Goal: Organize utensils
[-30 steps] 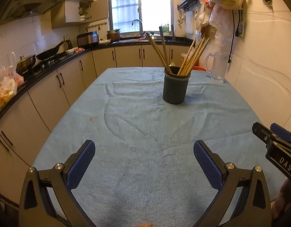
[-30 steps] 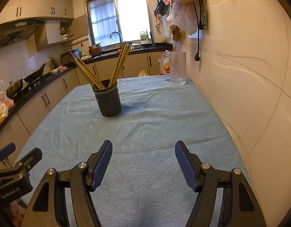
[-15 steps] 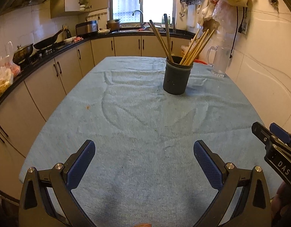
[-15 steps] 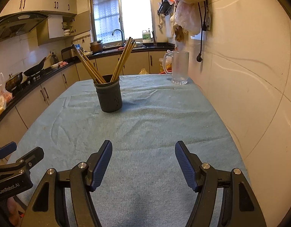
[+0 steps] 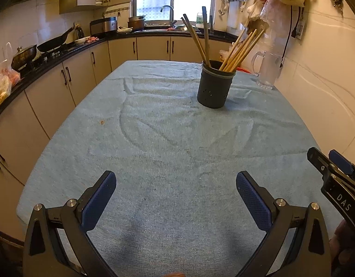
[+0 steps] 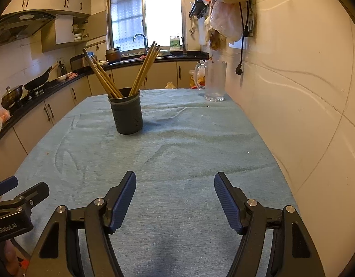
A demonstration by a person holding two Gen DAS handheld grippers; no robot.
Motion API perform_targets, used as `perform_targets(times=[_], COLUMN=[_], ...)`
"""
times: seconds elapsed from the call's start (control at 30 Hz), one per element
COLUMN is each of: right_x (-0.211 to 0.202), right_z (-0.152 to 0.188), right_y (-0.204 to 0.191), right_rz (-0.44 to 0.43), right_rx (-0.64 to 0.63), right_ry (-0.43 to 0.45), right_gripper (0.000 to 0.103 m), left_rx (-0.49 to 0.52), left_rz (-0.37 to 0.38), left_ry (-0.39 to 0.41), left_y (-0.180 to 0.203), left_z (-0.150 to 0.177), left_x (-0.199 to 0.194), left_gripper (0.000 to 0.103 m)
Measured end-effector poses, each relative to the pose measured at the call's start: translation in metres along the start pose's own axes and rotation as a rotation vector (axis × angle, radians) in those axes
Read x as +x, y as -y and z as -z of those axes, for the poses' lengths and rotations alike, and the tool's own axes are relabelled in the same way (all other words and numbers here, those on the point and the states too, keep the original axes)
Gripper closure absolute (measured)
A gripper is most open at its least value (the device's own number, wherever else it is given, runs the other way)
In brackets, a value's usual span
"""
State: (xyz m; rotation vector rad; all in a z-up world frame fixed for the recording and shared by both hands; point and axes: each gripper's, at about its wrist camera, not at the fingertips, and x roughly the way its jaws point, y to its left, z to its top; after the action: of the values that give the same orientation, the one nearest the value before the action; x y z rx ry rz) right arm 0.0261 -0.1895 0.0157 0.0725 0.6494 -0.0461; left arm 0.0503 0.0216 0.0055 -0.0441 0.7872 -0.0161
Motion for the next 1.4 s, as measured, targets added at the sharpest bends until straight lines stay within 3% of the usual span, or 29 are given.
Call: perform_targets(times=[1.4], right_x=[0.025], right_z=[0.007], right_y=[-0.007], right_rz=[0.024], right_rx=[-0.028], right_ry=[-0.038], right_gripper=[0.026], left_rx=[-0.025], left_rz=[-0.006], left_ry=[-0.054], left_y=[-0.005], left_z=[0.006], left_x=[0.026], left_gripper=[0.000])
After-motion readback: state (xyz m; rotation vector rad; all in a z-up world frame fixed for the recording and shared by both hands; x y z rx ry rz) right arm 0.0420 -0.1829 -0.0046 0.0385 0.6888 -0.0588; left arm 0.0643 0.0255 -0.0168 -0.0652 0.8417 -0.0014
